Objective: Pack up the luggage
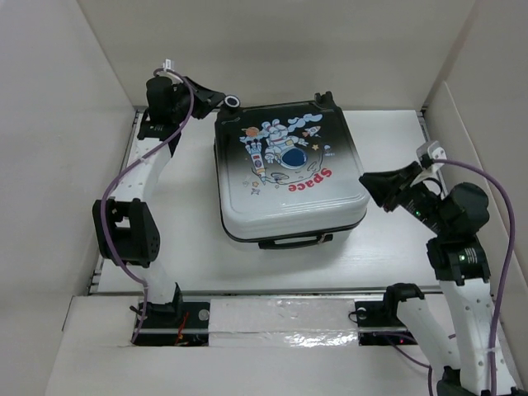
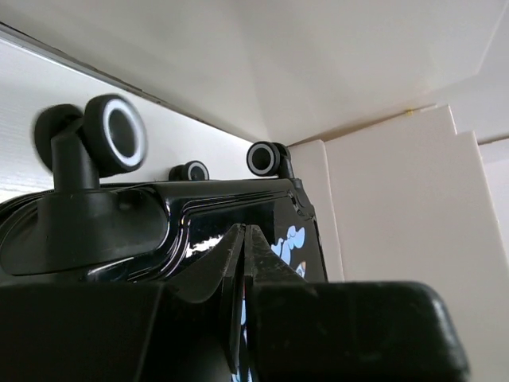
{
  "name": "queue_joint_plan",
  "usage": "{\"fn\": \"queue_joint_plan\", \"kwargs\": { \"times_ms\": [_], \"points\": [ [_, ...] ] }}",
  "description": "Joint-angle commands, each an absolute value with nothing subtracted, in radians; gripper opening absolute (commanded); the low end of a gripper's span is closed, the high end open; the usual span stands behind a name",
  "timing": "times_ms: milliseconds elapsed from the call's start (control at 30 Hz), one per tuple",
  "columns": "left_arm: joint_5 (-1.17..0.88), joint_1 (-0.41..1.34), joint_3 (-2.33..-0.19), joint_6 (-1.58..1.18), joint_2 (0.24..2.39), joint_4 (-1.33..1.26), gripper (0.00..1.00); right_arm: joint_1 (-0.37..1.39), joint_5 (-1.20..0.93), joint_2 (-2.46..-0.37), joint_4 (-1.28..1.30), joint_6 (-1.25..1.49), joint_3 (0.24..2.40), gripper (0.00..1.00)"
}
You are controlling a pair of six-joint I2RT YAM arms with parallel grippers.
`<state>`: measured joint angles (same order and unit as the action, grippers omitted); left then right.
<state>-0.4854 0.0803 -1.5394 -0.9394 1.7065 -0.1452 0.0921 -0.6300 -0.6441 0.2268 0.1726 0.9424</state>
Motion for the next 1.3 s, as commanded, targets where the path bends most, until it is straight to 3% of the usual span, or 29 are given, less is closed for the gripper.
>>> {"fn": "queue_joint_plan", "kwargs": {
  "times_ms": [0, 100, 233, 267, 300, 333, 433, 467, 567, 700, 733, 867, 1067, 1267],
  "points": [
    [-0.502, 0.081, -1.555, -0.905, 1.718, -0.210, 0.00, 0.097, -0.693, -0.543, 0.271, 0.170, 0.908, 0.21],
    [-0.502, 0.072, -1.569, -0.893, 1.746, -0.198, 0.00, 0.106, -0.697, -0.473, 0.313, 0.172, 0.822, 0.00],
    [-0.441, 0.060, -1.502, -0.855, 1.695, -0.216, 0.02, 0.106, -0.704, -0.387, 0.385, 0.157, 0.694, 0.00],
    [-0.419, 0.060, -1.484, -0.845, 1.674, -0.218, 0.10, 0.106, -0.704, -0.373, 0.429, 0.150, 0.669, 0.00],
    [-0.387, 0.049, -1.464, -0.836, 1.628, -0.219, 0.31, 0.106, -0.692, -0.359, 0.448, 0.143, 0.619, 0.00],
    [-0.317, 0.035, -1.410, -0.827, 1.600, -0.225, 0.40, 0.106, -0.683, -0.333, 0.465, 0.143, 0.591, 0.00],
    [-0.195, 0.000, -1.202, -0.888, 1.464, -0.315, 0.56, 0.106, -0.643, -0.278, 0.476, 0.187, 0.497, 0.09],
    [-0.184, -0.012, -1.137, -0.914, 1.433, -0.346, 0.56, 0.106, -0.628, -0.262, 0.459, 0.202, 0.474, 0.09],
    [-0.166, -0.043, -0.906, -0.995, 1.315, -0.452, 0.50, 0.106, -0.607, -0.241, 0.428, 0.238, 0.405, 0.21],
    [-0.147, -0.014, -0.659, -0.997, 1.142, -0.531, 0.33, 0.126, -0.639, -0.293, 0.385, 0.221, 0.353, 0.36],
    [-0.138, 0.001, -0.613, -0.985, 1.114, -0.546, 0.24, 0.146, -0.646, -0.310, 0.364, 0.218, 0.345, 0.38],
    [-0.109, 0.057, -0.419, -0.908, 1.008, -0.509, 0.04, 0.256, -0.554, -0.376, 0.283, 0.219, 0.371, 0.41],
    [-0.126, 0.069, -0.266, -0.807, 0.824, -0.379, 0.00, 0.513, -0.335, -0.362, 0.131, 0.337, 0.281, 0.48],
    [-0.251, 0.087, -0.175, -0.743, 0.741, -0.342, 0.00, 0.862, 0.153, -0.368, -0.035, 0.388, 0.199, 0.56]
  ]
}}
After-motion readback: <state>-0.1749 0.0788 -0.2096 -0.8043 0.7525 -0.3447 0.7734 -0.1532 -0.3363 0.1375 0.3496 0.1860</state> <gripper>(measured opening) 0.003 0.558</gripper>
